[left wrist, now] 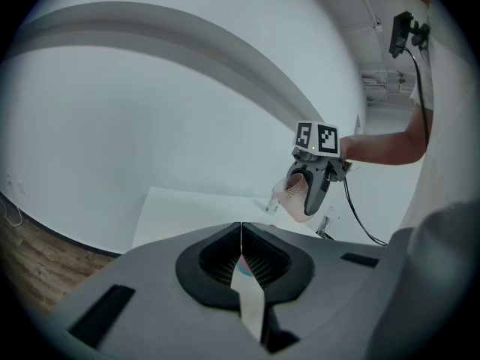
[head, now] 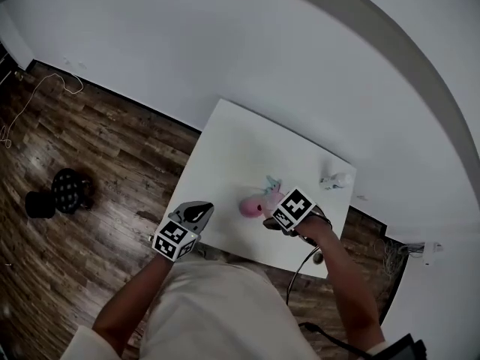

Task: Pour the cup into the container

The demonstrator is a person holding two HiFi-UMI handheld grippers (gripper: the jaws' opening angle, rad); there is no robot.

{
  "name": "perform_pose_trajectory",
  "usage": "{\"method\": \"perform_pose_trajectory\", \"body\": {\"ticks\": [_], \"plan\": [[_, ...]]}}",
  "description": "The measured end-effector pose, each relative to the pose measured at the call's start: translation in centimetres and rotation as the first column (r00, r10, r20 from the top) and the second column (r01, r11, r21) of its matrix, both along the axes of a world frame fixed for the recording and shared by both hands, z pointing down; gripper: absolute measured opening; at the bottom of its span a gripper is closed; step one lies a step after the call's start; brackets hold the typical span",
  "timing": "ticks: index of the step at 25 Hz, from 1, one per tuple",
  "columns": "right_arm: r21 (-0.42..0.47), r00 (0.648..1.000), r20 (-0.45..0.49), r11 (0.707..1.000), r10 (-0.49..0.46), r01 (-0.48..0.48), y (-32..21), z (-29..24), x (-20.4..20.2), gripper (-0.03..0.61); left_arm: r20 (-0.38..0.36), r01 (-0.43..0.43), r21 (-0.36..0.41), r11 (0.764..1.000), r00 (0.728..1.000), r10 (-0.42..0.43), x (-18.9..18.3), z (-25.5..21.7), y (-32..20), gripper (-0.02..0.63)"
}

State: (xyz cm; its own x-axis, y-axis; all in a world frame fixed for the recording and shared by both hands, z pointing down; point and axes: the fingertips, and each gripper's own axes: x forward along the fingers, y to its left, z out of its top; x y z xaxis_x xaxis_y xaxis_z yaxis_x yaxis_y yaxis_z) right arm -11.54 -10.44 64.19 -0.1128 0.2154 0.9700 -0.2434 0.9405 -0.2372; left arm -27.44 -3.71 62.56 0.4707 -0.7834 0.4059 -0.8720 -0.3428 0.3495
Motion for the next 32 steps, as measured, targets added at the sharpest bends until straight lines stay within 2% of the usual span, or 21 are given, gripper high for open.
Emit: {"method": "perform_pose_trajectory", "body": {"ticks": [4, 8, 11, 15, 23, 28, 32], "plan": [[0.088, 0.978, 0.207, 0.994, 0.038, -0.057, -1.8, -1.7, 0.8, 0.367, 0.025, 0.028, -0.004, 1.000, 0.999, -0.028, 1.4, -0.7, -1.7, 0.014], [0.170, 0.909, 0.415, 0.984, -0.023, -0.052, -2.0, -4.6, 1.5, 0.368, 0.027, 0.086, -0.008, 0.996, 0.996, -0.086, 3.3, -2.5, -2.5, 0.014], [0.223, 0.865, 0.496, 0.974, -0.076, -0.042, -1.5, -5.6, 2.1, 0.368, 0.029, 0.123, -0.006, 0.992, 0.992, -0.122, 4.8, -3.7, -2.7, 0.014], [0.268, 0.798, 0.592, 0.961, -0.111, -0.065, -0.6, -7.0, 2.5, 0.367, 0.054, 0.117, -0.004, 0.993, 0.992, -0.117, 6.9, -5.2, -1.8, 0.014], [0.353, 0.683, 0.708, 0.927, -0.180, -0.122, 0.2, -10.7, 2.7, 0.368, 0.099, 0.093, 0.036, 0.995, 0.990, -0.096, 8.4, -8.1, -1.3, 0.012], [0.399, 0.656, 0.721, 0.907, -0.222, -0.133, 0.8, -11.5, 3.4, 0.368, 0.106, 0.088, 0.064, 0.994, 0.990, -0.095, 9.6, -9.6, -1.8, 0.012], [0.420, 0.649, 0.724, 0.896, -0.234, -0.145, 0.6, -12.1, 4.3, 0.368, 0.102, 0.086, 0.083, 0.993, 0.990, -0.094, 10.8, -10.5, -2.2, 0.012]]}}
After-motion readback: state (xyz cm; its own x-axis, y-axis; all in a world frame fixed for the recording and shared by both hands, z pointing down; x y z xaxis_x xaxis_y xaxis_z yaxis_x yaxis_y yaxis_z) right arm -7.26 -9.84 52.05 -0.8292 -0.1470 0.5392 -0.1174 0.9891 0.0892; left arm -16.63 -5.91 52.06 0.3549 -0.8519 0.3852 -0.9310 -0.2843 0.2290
